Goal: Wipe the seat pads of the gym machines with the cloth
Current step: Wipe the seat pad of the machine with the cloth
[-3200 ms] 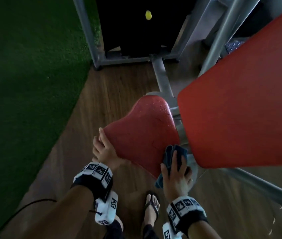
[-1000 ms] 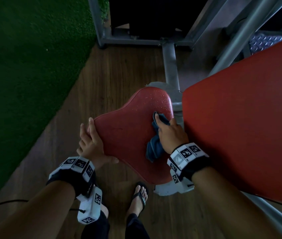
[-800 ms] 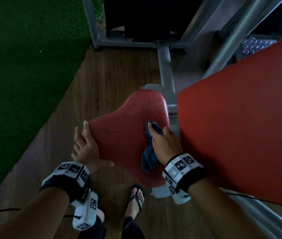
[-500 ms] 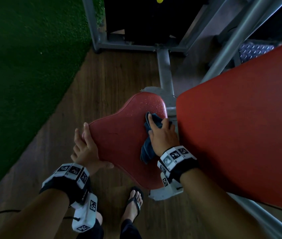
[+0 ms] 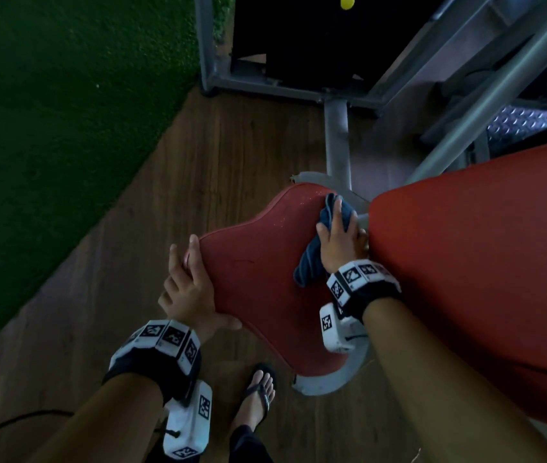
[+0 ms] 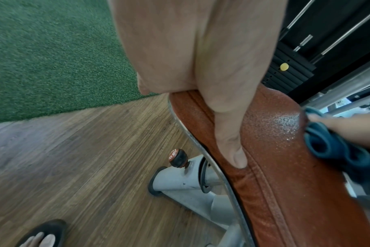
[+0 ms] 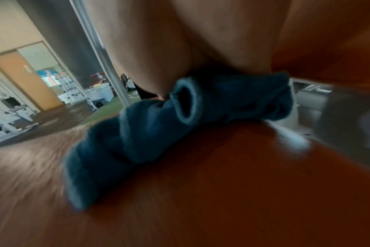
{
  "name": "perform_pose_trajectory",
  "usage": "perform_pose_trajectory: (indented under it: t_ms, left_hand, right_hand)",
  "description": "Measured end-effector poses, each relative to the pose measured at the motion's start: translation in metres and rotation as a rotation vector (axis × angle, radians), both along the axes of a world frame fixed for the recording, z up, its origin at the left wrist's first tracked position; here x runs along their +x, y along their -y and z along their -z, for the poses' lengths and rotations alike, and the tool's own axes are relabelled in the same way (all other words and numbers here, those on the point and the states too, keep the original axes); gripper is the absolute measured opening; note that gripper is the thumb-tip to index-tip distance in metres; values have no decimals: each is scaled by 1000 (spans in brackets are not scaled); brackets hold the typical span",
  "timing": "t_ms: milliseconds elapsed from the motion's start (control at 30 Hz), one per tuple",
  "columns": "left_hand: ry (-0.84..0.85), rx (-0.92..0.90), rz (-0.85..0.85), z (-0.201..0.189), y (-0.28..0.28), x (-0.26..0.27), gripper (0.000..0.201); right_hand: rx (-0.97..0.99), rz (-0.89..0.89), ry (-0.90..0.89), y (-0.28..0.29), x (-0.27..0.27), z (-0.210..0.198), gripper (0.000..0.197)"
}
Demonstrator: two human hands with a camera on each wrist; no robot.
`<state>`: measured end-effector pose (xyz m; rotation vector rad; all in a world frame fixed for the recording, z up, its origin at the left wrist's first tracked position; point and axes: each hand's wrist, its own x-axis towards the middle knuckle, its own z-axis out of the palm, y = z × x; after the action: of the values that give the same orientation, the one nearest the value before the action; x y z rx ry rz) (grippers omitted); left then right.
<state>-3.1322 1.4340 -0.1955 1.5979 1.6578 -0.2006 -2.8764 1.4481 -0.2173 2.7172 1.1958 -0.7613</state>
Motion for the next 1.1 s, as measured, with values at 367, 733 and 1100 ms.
perform_pose_trajectory:
  t_ms: [367,733,1100]
  left_hand:
    - [16,-18,-32,-1,-2,1,166]
    - [-9,-13,-26,0,-2,2,166]
    - [48,-4,-27,3,-1,-2,167]
  right_hand:
    - [122,-561,54,-67,-45,-3,52]
    - [277,-747,89,-45,-29,4,53]
    - [156,132,-15,-41,17,7,56]
